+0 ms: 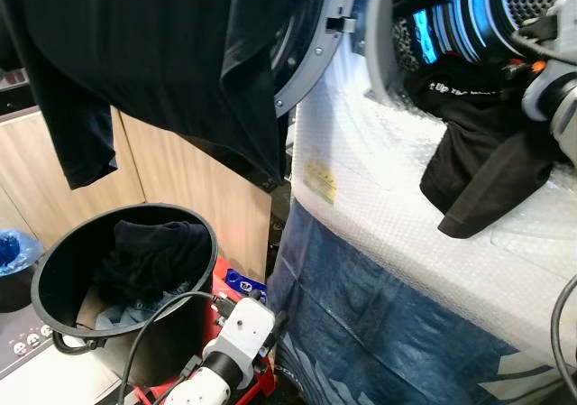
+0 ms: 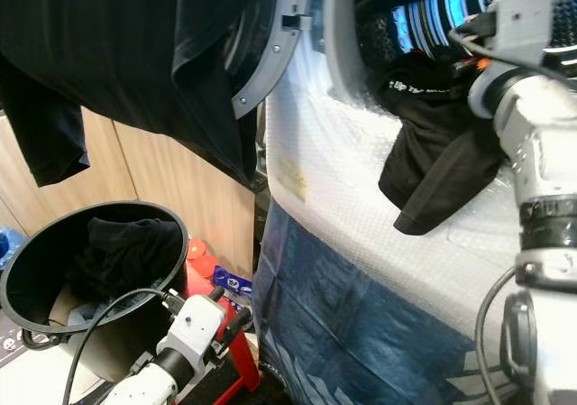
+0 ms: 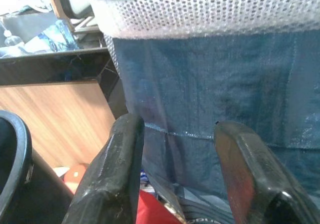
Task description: Clothes washing
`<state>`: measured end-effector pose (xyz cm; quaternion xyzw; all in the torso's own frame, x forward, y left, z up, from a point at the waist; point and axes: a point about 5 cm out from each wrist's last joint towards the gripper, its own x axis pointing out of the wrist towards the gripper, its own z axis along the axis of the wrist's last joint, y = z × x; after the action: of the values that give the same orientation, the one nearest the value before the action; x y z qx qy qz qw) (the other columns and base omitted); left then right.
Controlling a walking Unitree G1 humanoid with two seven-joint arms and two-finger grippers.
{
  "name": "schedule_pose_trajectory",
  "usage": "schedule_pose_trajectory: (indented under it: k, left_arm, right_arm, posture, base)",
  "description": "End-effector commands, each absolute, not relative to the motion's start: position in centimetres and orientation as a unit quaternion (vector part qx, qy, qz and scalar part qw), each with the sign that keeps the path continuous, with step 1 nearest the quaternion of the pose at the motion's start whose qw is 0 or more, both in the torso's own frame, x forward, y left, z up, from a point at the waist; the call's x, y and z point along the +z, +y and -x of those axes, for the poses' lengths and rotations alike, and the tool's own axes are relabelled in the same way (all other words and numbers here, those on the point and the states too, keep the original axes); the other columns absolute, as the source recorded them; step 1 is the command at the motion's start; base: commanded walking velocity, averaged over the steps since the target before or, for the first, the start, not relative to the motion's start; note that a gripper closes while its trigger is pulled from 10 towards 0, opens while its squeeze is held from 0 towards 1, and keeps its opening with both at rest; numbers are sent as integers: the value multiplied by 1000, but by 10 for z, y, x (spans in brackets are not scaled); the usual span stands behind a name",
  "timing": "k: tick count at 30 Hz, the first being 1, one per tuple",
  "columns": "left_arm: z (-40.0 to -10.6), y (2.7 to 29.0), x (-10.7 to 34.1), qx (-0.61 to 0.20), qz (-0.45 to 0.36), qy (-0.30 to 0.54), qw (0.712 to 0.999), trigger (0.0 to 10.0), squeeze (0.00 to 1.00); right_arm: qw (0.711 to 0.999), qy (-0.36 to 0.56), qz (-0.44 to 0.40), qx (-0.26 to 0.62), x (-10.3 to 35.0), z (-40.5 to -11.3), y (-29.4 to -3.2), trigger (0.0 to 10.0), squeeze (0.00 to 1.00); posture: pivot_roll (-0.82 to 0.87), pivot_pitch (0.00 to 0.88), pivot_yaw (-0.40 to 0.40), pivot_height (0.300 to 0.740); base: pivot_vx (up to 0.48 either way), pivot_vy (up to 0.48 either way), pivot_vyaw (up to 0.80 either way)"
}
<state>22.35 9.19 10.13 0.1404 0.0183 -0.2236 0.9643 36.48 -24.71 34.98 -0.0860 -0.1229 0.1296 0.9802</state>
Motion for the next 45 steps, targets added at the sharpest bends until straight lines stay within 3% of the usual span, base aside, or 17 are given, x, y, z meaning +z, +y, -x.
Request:
schedule_pose_trajectory:
  k: [1,6,9,12,14,20,27,31,34,38,45]
  left_arm:
    - [-226,89,102,-232,-142,17,962,10000,0]
    - [-230,90,104,-234,-143,14,962,10000,0]
    - [-230,90,104,-234,-144,14,961,10000,0]
    - [-230,91,105,-232,-146,13,962,10000,0]
    - [-231,93,105,-232,-146,13,962,10000,0]
    - [-231,92,105,-238,-148,12,960,10000,0]
    - [-231,91,106,-241,-147,11,959,10000,0]
    - [-230,91,106,-242,-146,11,959,10000,0]
    - [-230,91,106,-242,-146,11,959,10000,0]
    - [-230,90,105,-241,-144,12,960,10000,0]
    - [-230,90,105,-241,-144,12,960,10000,0]
  right_arm:
    - [962,-183,79,184,358,-350,-245,10000,0]
    - [943,-224,15,246,343,-332,-263,10000,0]
    - [937,-196,10,290,322,-318,-269,10000,0]
    - [936,-113,120,309,268,-295,-285,10000,0]
    - [938,-93,126,309,260,-293,-286,10000,0]
    - [921,5,145,360,226,-273,-281,10000,0]
    - [921,-45,116,370,225,-263,-275,10000,0]
    - [902,11,124,413,209,-251,-264,10000,0]
    - [901,14,126,414,208,-250,-263,10000,0]
    - [896,121,157,397,163,-239,-267,10000,0]
    - [897,125,156,395,162,-238,-266,10000,0]
  posture:
    - [2,8,-76,740]
    - [0,3,-71,740]
    - [5,1,-72,740]
    - [9,0,-70,740]
    - [9,0,-65,740]
    - [0,0,-55,740]
    - [-5,0,-53,740]
    - [0,0,-59,740]
    - [0,0,-59,740]
    - [0,0,-65,740]
    - [0,0,-65,740]
  base:
    - [0,0,0]
    - [0,0,0]
    - [0,0,0]
    - [0,0,0]
    - [0,0,0]
    - [0,0,0]
    - [0,0,0]
    - [0,0,0]
    - [0,0,0]
    - [0,0,0]
    - [0,0,0]
